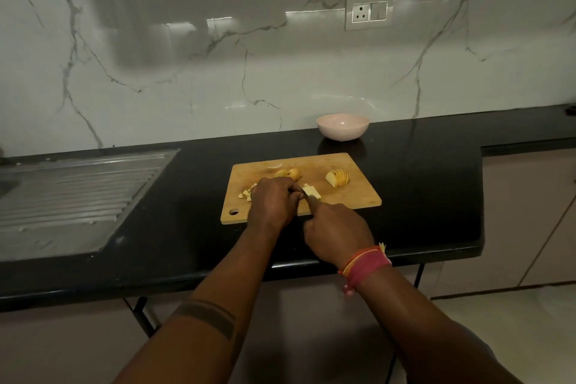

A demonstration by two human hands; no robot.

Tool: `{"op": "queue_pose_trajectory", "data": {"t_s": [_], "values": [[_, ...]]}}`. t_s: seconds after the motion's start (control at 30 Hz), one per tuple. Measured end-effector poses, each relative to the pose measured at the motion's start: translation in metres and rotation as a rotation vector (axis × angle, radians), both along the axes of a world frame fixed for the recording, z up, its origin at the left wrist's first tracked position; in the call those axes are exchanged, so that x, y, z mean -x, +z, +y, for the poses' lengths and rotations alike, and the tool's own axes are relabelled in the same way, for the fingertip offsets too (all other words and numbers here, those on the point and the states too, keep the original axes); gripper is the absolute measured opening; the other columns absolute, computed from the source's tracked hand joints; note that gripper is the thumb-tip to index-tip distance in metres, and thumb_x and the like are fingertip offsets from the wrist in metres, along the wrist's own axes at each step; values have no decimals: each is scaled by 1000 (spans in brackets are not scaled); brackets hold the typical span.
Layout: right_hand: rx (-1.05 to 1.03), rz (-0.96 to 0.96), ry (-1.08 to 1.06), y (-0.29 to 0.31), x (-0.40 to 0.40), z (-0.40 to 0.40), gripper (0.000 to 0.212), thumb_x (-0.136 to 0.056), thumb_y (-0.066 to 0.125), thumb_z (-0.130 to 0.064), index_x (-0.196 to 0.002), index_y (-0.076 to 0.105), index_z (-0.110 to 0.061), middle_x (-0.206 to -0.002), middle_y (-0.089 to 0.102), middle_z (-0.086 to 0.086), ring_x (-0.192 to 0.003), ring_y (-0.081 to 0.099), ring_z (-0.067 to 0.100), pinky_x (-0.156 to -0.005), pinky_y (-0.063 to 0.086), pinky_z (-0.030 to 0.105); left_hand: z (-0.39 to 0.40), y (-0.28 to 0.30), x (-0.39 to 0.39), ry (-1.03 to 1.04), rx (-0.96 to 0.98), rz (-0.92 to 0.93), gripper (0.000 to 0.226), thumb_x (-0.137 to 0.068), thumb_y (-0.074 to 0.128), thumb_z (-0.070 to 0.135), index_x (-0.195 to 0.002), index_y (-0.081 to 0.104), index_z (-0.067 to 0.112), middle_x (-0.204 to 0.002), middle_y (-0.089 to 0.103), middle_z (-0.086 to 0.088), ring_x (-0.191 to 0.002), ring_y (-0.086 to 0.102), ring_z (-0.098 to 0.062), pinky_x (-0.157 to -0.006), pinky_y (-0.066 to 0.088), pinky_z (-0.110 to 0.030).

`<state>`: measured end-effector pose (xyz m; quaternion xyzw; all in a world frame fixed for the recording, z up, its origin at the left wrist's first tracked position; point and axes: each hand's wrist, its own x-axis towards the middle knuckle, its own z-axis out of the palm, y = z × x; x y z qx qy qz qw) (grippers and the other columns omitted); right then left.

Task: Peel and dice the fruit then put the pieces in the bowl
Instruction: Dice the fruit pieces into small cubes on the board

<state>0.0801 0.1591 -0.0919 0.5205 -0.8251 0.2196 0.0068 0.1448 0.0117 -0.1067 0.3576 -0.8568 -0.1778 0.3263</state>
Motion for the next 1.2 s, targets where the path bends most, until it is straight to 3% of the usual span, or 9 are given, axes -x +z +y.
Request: {"op": "queue_pose_trajectory", "data": {"t_s": [0.17, 0.4, 0.53, 0.63, 0.7, 0.83, 1.03, 1.2], "values": [[52, -65, 6, -1, 2, 19, 57, -94, 46, -31, -151, 38, -36, -84, 62, -1, -74, 60, 15, -64, 53, 33, 5, 4, 0, 11, 24, -49, 6, -91, 73, 33, -94, 77, 29, -92, 74, 10, -97, 63, -17, -95, 50, -51], [170, -227, 0, 9, 13, 28, 51, -95, 49, -28, -146, 49, -37, -82, 62, -4, -68, 58, 10, -56, 45, 27, 19, 10, -3, 54, 68, -40, 23, -96, 55, 29, -114, 68, 27, -102, 71, 4, -109, 56, -21, -106, 34, -47], [205, -258, -55, 13, 29, 31, 49, -98, 48, -28, -147, 47, -37, -94, 65, 0, -71, 55, 12, -59, 42, 27, 20, 7, -2, 29, 132, -121, 41, -94, 53, 57, -122, 64, 29, -111, 68, 8, -111, 54, -20, -99, 34, -45], [142, -252, -99, 13, 39, 28, 49, -99, 47, -31, -148, 47, -30, -123, 66, 8, -94, 61, 23, -73, 44, 30, 21, 4, 5, 27, 204, -259, 67, -85, 51, 79, -131, 58, 30, -128, 62, 6, -120, 50, -22, -99, 32, -44], [97, -225, -97, 11, 38, 23, 50, -99, 47, -33, -148, 47, -31, -125, 66, 8, -101, 62, 26, -75, 45, 31, 22, 4, 7, 28, 217, -270, 69, -85, 56, 76, -135, 55, 29, -134, 60, 4, -124, 48, -23, -100, 32, -44], [56, -178, -82, 6, 35, 18, 50, -98, 45, -34, -148, 45, -37, -113, 68, 3, -83, 56, 19, -69, 45, 31, 19, 3, 6, -10, 154, -178, 49, -93, 64, 53, -134, 55, 28, -128, 63, 4, -120, 51, -21, -102, 34, -43], [73, -225, -82, 10, 43, 21, 49, -99, 47, -33, -148, 46, -34, -115, 67, 4, -84, 56, 17, -72, 47, 31, 15, 0, 8, -93, 68, -69, 46, -93, 72, 29, -136, 58, 21, -131, 62, -1, -117, 60, -20, -102, 48, -48], [45, -205, -95, 13, 43, 7, 53, -97, 46, -32, -150, 42, -36, -126, 65, 5, -100, 61, 24, -73, 43, 31, 18, 0, 6, -105, 103, -110, 55, -91, 71, 45, -137, 57, 16, -132, 60, -3, -120, 56, -20, -103, 47, -44]]}}
